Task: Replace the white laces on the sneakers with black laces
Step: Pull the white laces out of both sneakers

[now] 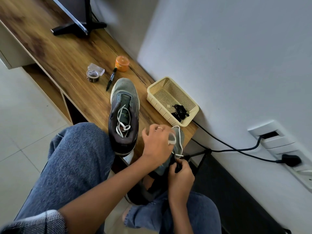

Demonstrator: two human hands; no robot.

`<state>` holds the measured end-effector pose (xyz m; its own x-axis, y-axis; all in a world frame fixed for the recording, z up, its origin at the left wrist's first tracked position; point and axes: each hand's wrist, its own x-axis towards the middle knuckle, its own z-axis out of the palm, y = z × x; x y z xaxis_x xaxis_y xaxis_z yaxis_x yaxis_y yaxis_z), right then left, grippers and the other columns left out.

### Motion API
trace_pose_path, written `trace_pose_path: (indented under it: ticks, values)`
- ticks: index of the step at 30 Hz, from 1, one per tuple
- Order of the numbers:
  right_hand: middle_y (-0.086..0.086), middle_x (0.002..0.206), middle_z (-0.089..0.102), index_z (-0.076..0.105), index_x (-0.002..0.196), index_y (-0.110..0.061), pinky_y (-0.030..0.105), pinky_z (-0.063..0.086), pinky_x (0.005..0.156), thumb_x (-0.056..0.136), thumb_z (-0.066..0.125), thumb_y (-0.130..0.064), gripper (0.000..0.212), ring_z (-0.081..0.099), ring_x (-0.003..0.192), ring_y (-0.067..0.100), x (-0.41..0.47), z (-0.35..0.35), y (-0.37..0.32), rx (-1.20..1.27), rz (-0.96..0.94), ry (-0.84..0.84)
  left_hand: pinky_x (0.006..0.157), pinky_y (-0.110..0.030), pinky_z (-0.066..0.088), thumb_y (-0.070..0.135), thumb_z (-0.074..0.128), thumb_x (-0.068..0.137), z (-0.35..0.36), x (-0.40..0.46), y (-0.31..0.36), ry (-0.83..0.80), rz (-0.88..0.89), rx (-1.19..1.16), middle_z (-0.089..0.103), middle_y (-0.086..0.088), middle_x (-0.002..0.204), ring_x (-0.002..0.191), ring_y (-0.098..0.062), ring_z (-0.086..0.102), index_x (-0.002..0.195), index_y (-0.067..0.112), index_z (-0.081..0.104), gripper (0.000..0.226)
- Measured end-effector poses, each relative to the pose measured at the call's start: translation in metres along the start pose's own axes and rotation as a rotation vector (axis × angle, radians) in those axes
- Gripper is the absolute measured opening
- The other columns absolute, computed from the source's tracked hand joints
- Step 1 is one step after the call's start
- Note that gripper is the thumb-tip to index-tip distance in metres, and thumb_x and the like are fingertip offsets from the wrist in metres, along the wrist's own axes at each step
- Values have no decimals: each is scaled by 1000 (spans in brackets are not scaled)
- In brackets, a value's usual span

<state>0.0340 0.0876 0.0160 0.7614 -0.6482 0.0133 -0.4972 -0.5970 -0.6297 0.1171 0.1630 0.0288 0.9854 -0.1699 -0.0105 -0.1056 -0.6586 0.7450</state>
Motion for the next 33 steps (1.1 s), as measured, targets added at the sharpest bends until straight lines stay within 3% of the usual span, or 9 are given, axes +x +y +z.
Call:
trace_pose_path:
  ticks: [3, 8, 15, 17, 19, 21, 25, 29, 33]
  values:
    - [7, 96, 69, 68, 105, -8, 26, 44, 70, 90, 55, -5, 20, 63, 88, 21, 0, 1, -1, -5, -6, -11, 108, -44, -8, 24, 53, 90, 5, -4, -4, -166, 114, 207, 45, 10, 140, 135, -18, 22, 107, 34, 67, 24]
    - [5, 97, 69, 68, 104, -8, 22, 38, 68, 90, 54, -6, 20, 59, 84, 14, 1, 0, -2, -45, -27, -22, 111, -47, -10, 25, 50, 93, 4, -4, -1, -156, 168, 343, 44, 5, 138, 136, -22, 22, 109, 30, 65, 22]
    - [4, 100, 69, 68, 105, -10, 21, 38, 70, 91, 53, -7, 20, 61, 90, 16, 0, 0, -2, -47, -18, -33, 115, -56, 0, 25, 46, 97, 12, -7, 3, -161, 135, 516, 50, -1, 128, 128, -26, 34, 116, 23, 60, 23]
    - [4, 101, 69, 68, 107, -10, 22, 39, 70, 91, 53, -7, 21, 62, 93, 18, 0, 1, -2, -37, -3, -18, 113, -58, 13, 20, 46, 98, 16, -7, 5, -148, 106, 470, 51, -4, 124, 122, -28, 42, 118, 17, 51, 22]
    - [4, 100, 69, 67, 107, -10, 23, 41, 71, 91, 53, -8, 21, 62, 93, 18, -1, 2, -3, -26, -5, 4, 102, -46, 36, 17, 43, 99, 20, -8, 5, -127, 110, 371, 53, -7, 120, 116, -29, 48, 115, 13, 46, 17]
    - [3, 99, 68, 67, 106, -10, 24, 44, 73, 91, 53, -8, 20, 62, 93, 18, -1, 2, -5, -16, -12, 25, 88, -37, 44, 13, 41, 100, 22, -8, 5, -92, 127, 274, 53, -10, 118, 110, -29, 53, 110, 12, 46, 11]
    - [4, 96, 68, 67, 104, -9, 31, 50, 77, 90, 53, -7, 20, 63, 92, 20, 1, 1, -5, 32, 45, 22, 89, -33, 45, 4, 45, 93, 20, -9, 4, -108, 138, 206, 44, -11, 126, 115, -27, 48, 114, 10, 44, 22]
    - [-4, 89, 62, 67, 109, -10, 28, 46, 76, 88, 57, -9, 24, 61, 91, 17, 7, -2, -7, 80, 97, -9, 93, -30, 42, 14, 48, 94, 17, -4, -2, -187, 129, 251, 34, -13, 138, 121, -27, 36, 129, 5, 41, 36]
    - [0, 109, 65, 63, 122, -12, 23, 43, 82, 89, 59, -14, 33, 59, 103, 15, 10, 1, -6, 122, 100, -67, 92, -28, 41, 27, 58, 89, 14, -1, -3, -242, 100, 240, 34, -11, 136, 122, -25, 33, 130, 1, 43, 51]
